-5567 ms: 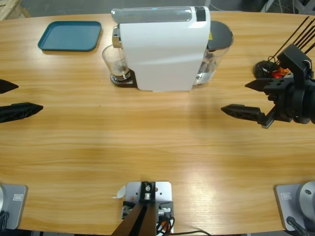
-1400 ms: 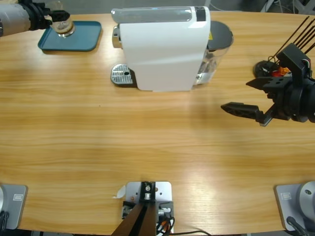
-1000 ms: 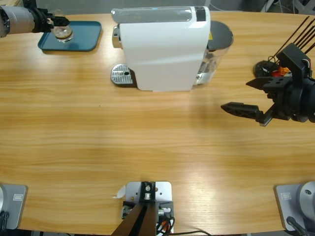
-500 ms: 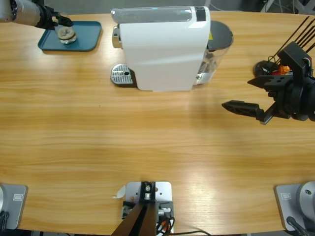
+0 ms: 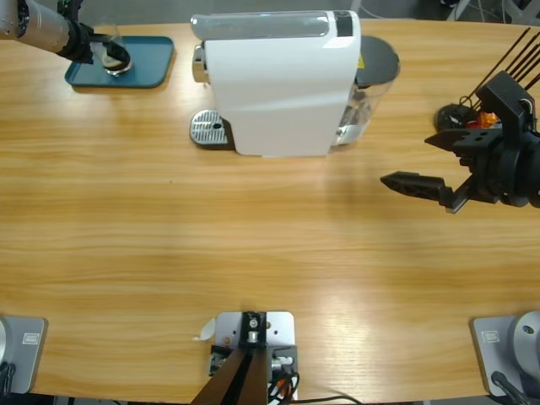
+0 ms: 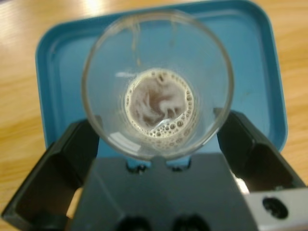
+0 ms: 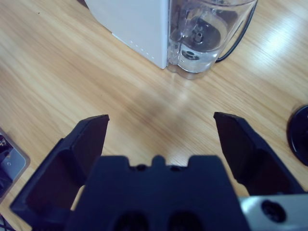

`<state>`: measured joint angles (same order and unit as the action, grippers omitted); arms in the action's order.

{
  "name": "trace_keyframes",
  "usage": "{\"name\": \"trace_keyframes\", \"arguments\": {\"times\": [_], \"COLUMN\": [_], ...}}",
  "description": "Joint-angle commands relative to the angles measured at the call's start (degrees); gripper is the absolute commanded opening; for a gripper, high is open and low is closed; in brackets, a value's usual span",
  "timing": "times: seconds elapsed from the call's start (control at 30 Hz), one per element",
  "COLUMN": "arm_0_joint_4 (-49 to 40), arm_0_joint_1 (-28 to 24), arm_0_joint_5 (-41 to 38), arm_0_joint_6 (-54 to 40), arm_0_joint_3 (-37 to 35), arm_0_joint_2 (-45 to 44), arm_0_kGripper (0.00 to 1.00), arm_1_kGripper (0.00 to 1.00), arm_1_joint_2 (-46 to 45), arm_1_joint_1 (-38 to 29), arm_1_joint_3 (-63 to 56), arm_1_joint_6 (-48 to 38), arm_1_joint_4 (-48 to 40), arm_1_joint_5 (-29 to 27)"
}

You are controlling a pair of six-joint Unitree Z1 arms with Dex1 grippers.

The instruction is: Pour coffee

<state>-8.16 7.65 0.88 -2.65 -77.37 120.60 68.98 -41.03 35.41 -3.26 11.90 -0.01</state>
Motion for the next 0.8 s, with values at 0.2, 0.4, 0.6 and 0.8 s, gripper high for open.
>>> {"name": "trace_keyframes", "arguments": {"times": [0.2,0.4,0.6,0.8], "arm_0_joint_4": [-18.77,-21.63,-23.58,-19.45], "arm_0_joint_1": [9.09,24.96,27.68,30.65], "arm_0_joint_5": [-1.23,-2.88,-10.72,-15.73], "arm_0_joint_6": [-1.22,-2.06,-1.25,-2.24], "arm_0_joint_3": [1.79,13.12,26.27,32.23], "arm_0_joint_2": [-24.24,-40.27,-50.63,-51.65], "arm_0_kGripper": [1.0,1.0,0.982,0.982], "arm_1_kGripper": [0.996,0.995,0.991,0.988], "arm_1_joint_2": [0.47,0.7,1.44,3.39], "arm_1_joint_1": [-0.54,-0.54,-0.54,-0.54], "arm_1_joint_3": [-1.66,-1.66,-1.57,-1.22], "arm_1_joint_6": [-0.52,-0.52,-0.52,-0.52], "arm_1_joint_4": [-0.82,-0.77,-0.74,-0.65], "arm_1_joint_5": [-0.34,-0.08,-0.08,0.08]}}
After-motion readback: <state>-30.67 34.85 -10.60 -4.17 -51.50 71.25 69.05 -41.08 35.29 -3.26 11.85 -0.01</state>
